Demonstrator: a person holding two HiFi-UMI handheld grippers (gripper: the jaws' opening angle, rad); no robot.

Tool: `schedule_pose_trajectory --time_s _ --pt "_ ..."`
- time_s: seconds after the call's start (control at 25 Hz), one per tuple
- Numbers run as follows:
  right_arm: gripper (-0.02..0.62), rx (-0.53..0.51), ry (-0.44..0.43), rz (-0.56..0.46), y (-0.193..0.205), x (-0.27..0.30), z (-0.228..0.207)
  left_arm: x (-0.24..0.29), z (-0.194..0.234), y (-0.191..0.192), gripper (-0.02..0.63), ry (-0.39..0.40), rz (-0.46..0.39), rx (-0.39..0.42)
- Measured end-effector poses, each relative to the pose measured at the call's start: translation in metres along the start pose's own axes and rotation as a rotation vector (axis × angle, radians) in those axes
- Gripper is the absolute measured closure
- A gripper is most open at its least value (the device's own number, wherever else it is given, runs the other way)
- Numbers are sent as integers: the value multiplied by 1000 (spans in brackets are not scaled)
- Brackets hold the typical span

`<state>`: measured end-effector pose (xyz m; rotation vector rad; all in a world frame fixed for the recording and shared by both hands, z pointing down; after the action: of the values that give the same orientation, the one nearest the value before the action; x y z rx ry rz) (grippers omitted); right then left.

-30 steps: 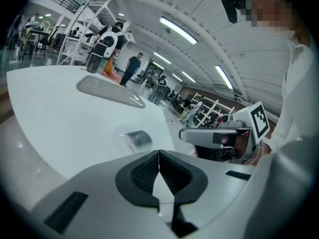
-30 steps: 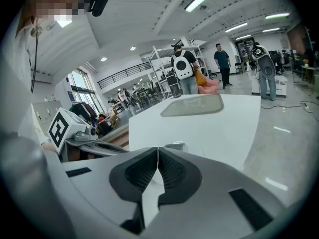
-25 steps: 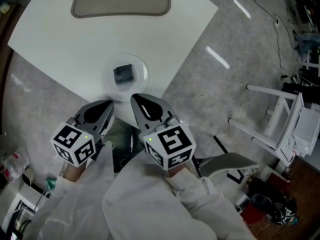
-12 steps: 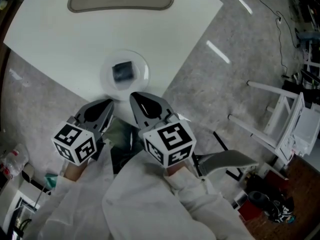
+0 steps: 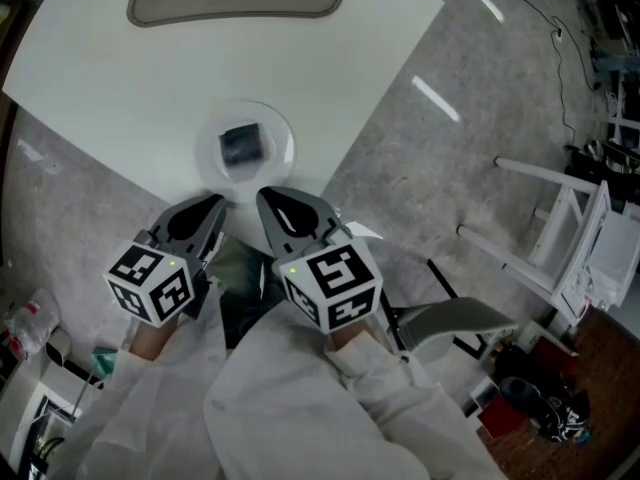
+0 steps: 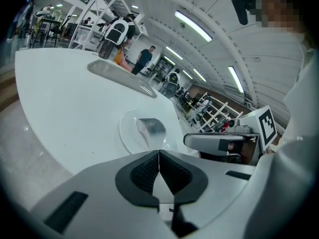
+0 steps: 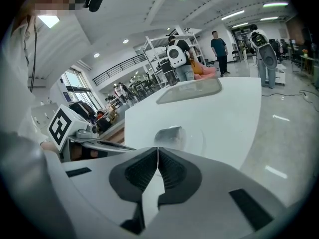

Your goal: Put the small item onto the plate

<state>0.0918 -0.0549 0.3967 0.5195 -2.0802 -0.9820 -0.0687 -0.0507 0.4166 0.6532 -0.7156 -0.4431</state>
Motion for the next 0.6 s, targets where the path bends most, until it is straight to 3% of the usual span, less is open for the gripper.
schedule_pose_trajectory --time_s 0.36,0.6 --pt "580 39 -4 -2 0 5 -2 1 4 1 595 -29 -26 -47" --pt "580 8 -1 13 1 6 -7 2 3 -1 595 -53 -48 -48"
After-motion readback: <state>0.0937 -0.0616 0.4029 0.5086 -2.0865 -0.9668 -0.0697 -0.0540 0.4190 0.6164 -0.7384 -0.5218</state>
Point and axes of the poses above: the fingertips, and each gripper's own axes: x forward along the fingers, z to its left, y out of its underside, the point moved 8 cm from there along -x, backward along the fingers, and after that the axes turned 10 degrees about -z, right-handed, at the moved point
